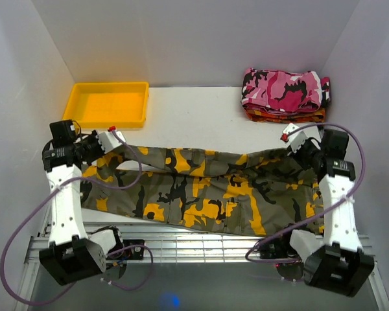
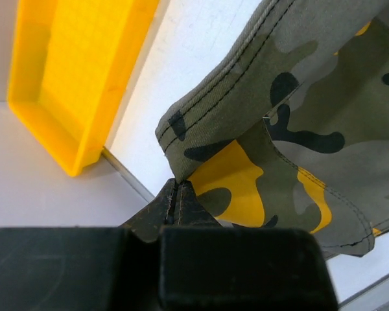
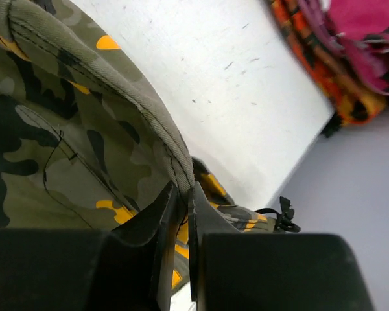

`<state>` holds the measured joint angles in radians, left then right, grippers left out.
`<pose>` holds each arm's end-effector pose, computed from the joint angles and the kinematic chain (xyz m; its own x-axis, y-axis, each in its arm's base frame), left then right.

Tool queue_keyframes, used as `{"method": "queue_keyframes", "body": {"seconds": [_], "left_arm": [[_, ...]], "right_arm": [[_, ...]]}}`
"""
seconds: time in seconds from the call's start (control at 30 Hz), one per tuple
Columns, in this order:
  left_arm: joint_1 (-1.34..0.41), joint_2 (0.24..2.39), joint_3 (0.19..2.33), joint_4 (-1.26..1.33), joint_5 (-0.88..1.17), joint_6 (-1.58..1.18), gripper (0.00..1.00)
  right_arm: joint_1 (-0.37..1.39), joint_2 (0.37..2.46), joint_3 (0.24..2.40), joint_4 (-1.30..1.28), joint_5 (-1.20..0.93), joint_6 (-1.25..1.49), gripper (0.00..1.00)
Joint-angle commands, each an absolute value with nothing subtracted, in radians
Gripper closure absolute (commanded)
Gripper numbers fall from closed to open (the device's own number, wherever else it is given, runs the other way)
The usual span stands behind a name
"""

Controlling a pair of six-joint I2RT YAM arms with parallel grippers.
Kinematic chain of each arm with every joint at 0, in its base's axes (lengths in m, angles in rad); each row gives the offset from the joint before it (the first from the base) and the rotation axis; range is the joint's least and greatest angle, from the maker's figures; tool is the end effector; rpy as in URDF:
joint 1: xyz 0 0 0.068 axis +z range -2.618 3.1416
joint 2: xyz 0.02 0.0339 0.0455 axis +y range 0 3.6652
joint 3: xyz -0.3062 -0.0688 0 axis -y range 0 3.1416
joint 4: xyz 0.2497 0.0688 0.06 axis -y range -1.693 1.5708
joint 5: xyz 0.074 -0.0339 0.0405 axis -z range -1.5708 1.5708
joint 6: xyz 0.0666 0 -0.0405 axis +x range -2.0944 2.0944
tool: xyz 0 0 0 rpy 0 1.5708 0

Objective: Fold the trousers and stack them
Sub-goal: Flatten the trousers out

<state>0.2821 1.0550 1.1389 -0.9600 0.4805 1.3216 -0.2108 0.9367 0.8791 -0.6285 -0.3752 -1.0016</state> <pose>0.1987 0.0255 0.3584 -0.1458 0.8525 -0.5020 0.7243 0.4376 0.5328 0.1973 -0.0173 0.3196 -0.2643 -0.7449 -0.6126 -0.5663 0.6340 -0.5266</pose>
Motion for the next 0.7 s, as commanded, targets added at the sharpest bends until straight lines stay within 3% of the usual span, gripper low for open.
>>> {"method": "queue_keyframes", "body": {"seconds": [0.0, 0.13, 0.23, 0.27, 0.33, 0.4, 0.43, 0.47, 0.53, 0.57, 0.67], "left_arm": [[0.281, 1.228, 1.176, -0.844, 0.428, 1.304, 1.0], [0.218, 1.576, 1.368, -0.784, 0.408, 1.204, 1.0], [0.189, 1.707, 1.429, -0.669, 0.456, 1.099, 1.0], [0.183, 1.753, 1.483, -0.61, 0.456, 1.071, 0.88], [0.176, 1.876, 1.54, -0.597, 0.434, 1.042, 0.73], [0.176, 1.902, 1.554, -0.552, 0.405, 1.02, 0.29], [0.181, 1.89, 1.543, -0.513, 0.382, 0.99, 0.13], [0.186, 1.872, 1.533, -0.503, 0.385, 0.971, 0.02], [0.204, 1.795, 1.487, -0.473, 0.387, 0.908, 0.02], [0.215, 1.77, 1.473, -0.474, 0.393, 0.838, 0.02], [0.258, 1.692, 1.407, -0.482, 0.399, 0.736, 0.02]], "right_arm": [[-0.216, 1.148, 0.966, -0.558, -0.374, -0.942, 0.92], [-0.199, 1.498, 1.197, -0.598, -0.328, -0.862, 0.92], [-0.189, 1.677, 1.334, -0.563, -0.289, -0.796, 0.92], [-0.186, 1.722, 1.376, -0.561, -0.278, -0.778, 0.92], [-0.166, 1.831, 1.455, -0.58, -0.259, -0.749, 0.92], [-0.15, 1.882, 1.531, -0.615, -0.212, -0.742, 0.89], [-0.131, 1.917, 1.543, -0.626, -0.169, -0.741, 0.82], [-0.12, 1.928, 1.555, -0.635, -0.147, -0.735, 0.65], [-0.112, 1.925, 1.551, -0.638, -0.132, -0.712, 0.49], [-0.11, 1.918, 1.548, -0.637, -0.13, -0.703, 0.34], [-0.11, 1.867, 1.551, -0.644, -0.132, -0.684, 0.31]]}}
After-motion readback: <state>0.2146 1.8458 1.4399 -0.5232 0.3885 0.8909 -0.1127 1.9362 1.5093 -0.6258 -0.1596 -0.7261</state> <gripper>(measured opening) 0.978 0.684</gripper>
